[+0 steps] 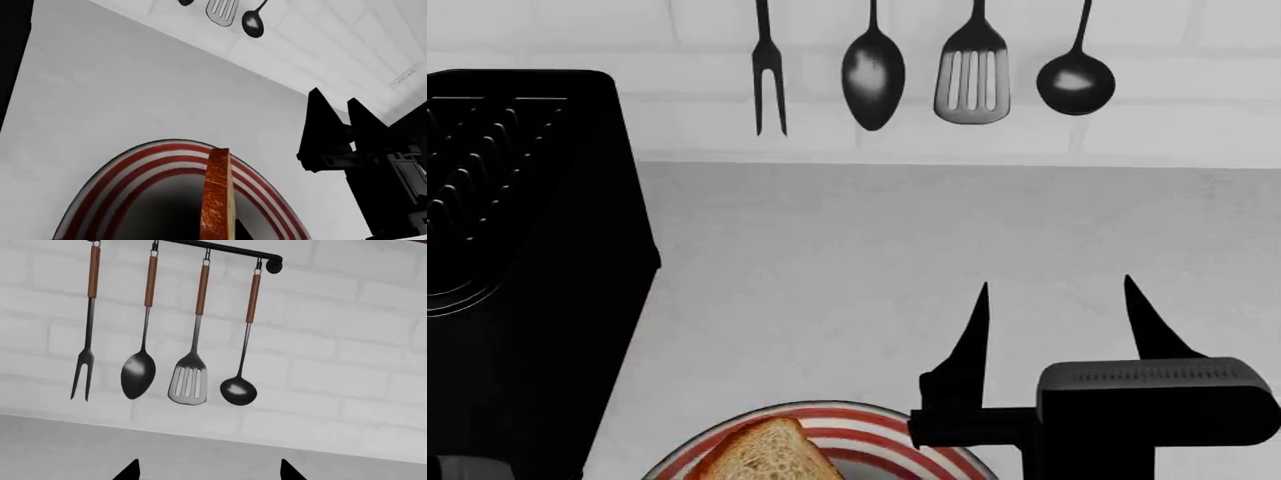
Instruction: Place the toasted item on a plate.
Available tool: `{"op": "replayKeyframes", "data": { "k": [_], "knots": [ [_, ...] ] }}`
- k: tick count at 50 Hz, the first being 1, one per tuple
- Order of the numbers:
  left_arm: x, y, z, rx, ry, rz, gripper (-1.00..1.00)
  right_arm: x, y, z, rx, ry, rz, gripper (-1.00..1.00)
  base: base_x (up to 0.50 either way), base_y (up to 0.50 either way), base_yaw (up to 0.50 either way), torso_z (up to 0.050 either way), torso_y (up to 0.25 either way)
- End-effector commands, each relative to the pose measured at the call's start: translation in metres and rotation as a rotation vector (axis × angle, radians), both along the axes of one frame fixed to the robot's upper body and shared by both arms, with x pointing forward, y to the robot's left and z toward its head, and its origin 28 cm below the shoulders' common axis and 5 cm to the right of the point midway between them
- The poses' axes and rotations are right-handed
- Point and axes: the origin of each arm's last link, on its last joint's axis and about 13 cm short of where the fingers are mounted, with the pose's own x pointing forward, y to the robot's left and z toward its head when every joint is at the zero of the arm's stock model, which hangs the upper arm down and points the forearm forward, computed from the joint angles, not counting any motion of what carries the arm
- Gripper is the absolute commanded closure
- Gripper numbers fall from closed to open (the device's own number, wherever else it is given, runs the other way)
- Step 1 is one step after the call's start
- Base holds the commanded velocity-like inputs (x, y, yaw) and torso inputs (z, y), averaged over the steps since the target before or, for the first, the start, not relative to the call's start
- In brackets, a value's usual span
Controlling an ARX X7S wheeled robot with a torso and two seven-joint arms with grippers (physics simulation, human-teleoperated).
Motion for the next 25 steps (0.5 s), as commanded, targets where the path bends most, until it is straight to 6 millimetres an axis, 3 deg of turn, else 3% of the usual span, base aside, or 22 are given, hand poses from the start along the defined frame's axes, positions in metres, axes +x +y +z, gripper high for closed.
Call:
{"op": "replayKeyframes", "data": {
  "k": [1,2,3,25],
  "knots": [
    [0.0027,0.0021,-0.0167,0.091,0.054,0.039,1.0,-0.0004,0.0002,-0.0004,0.001,0.001,-0.001,-1.0,0.0,0.0,0.0,0.0,0.0],
    [0.0028,0.0022,-0.0165,0.087,0.057,0.043,1.0,-0.0003,0.0002,-0.0006,-0.001,0.002,-0.001,-1.0,0.0,0.0,0.0,0.0,0.0],
    [0.0024,0.0025,-0.017,0.094,0.054,0.041,-1.0,-0.0002,0.0003,-0.0007,0.0,0.002,0.0,-1.0,0.0,0.0,0.0,0.0,0.0],
    [0.0041,0.0056,-0.0172,0.171,-0.011,0.071,-1.0,0.003,0.0017,0.0023,-0.005,-0.002,0.01,-1.0,0.0,0.0,0.0,0.0,0.0]
  ]
}}
